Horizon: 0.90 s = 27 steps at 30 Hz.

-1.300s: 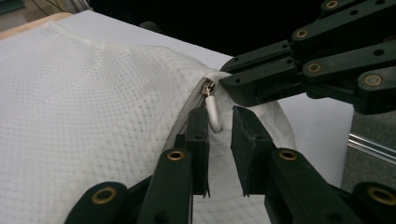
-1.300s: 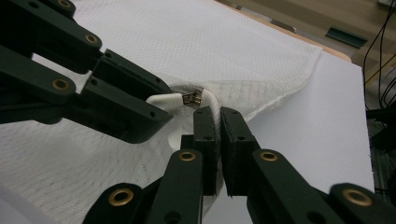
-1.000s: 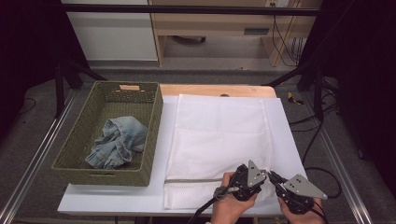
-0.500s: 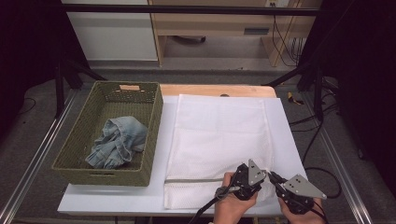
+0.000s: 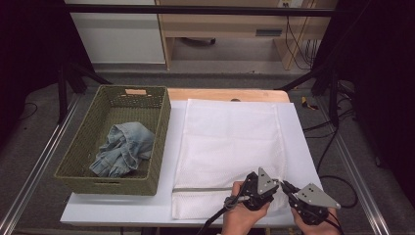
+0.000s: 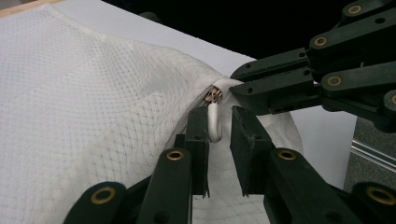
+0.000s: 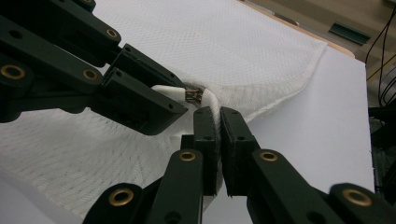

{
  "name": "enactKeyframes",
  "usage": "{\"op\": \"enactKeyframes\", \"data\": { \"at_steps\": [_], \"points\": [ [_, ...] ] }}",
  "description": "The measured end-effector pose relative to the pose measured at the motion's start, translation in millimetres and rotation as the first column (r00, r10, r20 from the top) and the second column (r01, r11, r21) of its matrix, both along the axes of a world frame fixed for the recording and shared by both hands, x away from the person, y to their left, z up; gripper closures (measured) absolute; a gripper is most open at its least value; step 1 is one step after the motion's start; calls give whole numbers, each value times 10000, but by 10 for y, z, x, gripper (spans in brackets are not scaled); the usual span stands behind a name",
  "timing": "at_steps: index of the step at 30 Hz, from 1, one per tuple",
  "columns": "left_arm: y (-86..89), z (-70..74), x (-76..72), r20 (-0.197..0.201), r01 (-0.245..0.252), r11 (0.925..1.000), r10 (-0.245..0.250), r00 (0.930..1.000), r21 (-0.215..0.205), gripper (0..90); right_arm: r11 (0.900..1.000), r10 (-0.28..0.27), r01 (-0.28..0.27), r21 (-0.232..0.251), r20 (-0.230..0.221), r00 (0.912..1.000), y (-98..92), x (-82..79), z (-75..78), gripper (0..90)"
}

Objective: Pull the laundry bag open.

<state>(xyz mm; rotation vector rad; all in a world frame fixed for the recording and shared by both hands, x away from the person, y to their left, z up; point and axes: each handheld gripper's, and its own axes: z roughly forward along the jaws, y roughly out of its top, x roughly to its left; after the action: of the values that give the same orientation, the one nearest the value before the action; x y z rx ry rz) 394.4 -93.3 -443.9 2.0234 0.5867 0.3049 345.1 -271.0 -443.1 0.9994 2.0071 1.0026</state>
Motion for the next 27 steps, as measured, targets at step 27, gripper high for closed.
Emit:
{"op": "enactKeyframes", "data": {
  "at_steps": [27],
  "points": [
    [37, -73, -27, -347, -710, 9975, 709, 9969, -36, 868, 9990, -436, 433, -115, -327, 9985, -45, 17, 14, 866]
  ]
}}
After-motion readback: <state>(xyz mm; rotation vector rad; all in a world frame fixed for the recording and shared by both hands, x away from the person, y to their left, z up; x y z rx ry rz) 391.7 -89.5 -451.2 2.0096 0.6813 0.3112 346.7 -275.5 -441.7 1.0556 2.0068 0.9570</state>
